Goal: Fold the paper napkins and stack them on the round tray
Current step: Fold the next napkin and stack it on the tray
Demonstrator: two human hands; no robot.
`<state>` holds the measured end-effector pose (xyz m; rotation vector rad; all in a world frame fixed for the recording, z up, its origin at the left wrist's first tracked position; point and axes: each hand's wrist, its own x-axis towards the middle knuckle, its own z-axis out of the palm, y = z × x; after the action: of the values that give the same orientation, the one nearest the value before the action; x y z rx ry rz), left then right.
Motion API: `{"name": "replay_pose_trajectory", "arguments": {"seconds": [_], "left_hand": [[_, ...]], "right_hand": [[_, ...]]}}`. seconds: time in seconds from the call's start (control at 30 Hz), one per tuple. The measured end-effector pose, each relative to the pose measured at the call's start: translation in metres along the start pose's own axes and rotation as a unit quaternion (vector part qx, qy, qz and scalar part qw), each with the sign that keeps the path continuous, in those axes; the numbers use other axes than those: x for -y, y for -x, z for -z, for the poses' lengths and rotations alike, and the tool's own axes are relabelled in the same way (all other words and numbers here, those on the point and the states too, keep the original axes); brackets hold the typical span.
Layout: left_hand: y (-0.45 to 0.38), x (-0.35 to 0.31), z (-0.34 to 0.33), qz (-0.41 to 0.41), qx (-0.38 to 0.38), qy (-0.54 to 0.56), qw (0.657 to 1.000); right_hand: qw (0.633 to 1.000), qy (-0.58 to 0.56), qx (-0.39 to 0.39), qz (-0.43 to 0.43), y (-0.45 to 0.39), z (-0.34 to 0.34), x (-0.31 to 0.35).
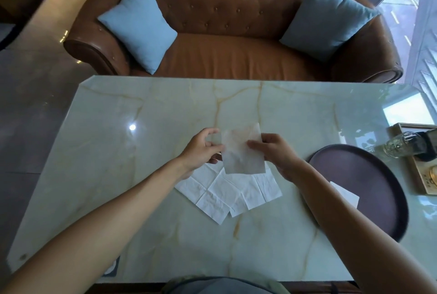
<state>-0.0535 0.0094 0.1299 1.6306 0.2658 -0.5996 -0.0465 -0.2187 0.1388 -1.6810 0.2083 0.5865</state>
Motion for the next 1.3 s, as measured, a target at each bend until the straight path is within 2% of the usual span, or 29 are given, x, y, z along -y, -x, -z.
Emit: {"name": "replay_pose_trajectory", "arguments": {"seconds": [0.23, 0.37, 0.47, 0.6, 0.77, 0.9, 1.07, 1.3], "left_hand": [[-0.002, 0.007, -0.011, -0.069, -0.024, -0.055, 0.996], [-0.003, 0.011, -0.013, -0.077, -0.042, -0.085, 0.993], [-0.003, 0.014, -0.011, -0.076, -0.045, -0.076, 0.993], [0.002, 0.017, -0.009, -0.086, -0.01, -0.059, 0.995], [0.001, 0.02, -0.009, -0.106, -0.026, -0.089, 0.99], [0.001, 0.017, -0.005, -0.099, -0.005, -0.085, 0.991], [-0.002, 0.011, -0.004, -0.064, 0.108, -0.063, 0.99], [-0.007, -0.002, -0.028, -0.099, 0.164, -0.186, 0.964]], "right_hand": [[0.993, 0.004, -0.12, -0.003, 0.005, -0.001, -0.013], [0.994, 0.046, -0.084, 0.044, 0.016, 0.003, -0.009], [0.988, 0.134, -0.05, 0.05, 0.019, 0.003, -0.01], [0.95, 0.291, -0.081, 0.08, 0.017, -0.002, -0.017], [0.931, 0.323, -0.145, 0.087, 0.019, -0.006, -0.017], [0.942, 0.299, -0.118, 0.096, 0.025, -0.001, -0.011], [0.962, 0.259, -0.045, 0.067, 0.029, 0.004, -0.007], [0.933, 0.353, -0.002, 0.064, 0.036, 0.014, -0.008]]}}
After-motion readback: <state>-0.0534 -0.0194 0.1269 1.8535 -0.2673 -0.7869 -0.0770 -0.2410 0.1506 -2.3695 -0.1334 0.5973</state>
